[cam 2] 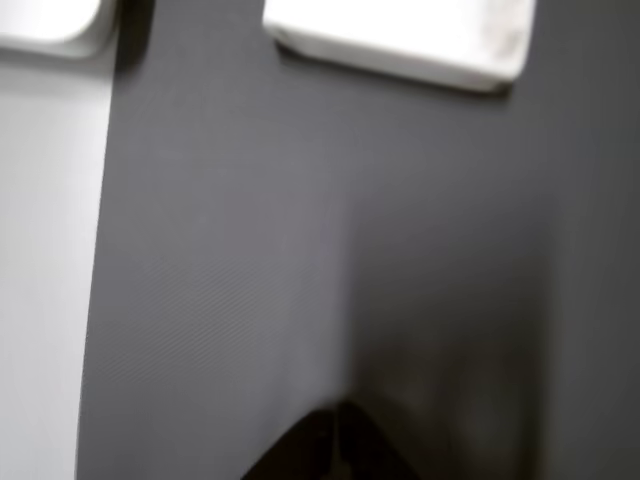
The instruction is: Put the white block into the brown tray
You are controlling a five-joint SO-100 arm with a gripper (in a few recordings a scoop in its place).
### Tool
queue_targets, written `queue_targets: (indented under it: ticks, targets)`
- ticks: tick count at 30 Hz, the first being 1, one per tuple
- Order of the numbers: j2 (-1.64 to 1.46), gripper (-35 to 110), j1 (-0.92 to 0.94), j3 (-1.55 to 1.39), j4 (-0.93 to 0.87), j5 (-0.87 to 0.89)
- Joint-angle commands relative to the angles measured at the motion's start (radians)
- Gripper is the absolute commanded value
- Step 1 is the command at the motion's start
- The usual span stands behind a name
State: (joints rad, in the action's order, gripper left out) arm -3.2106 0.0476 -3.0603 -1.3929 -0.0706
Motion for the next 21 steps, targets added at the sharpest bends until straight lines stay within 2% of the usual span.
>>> queue_targets:
  ticks: [1, 21]
  targets:
    - [0.124, 0, 0.014, 0.127, -0.061, 0.005]
    - [0.813, 0, 0.020, 0.683, -0.081, -0.014]
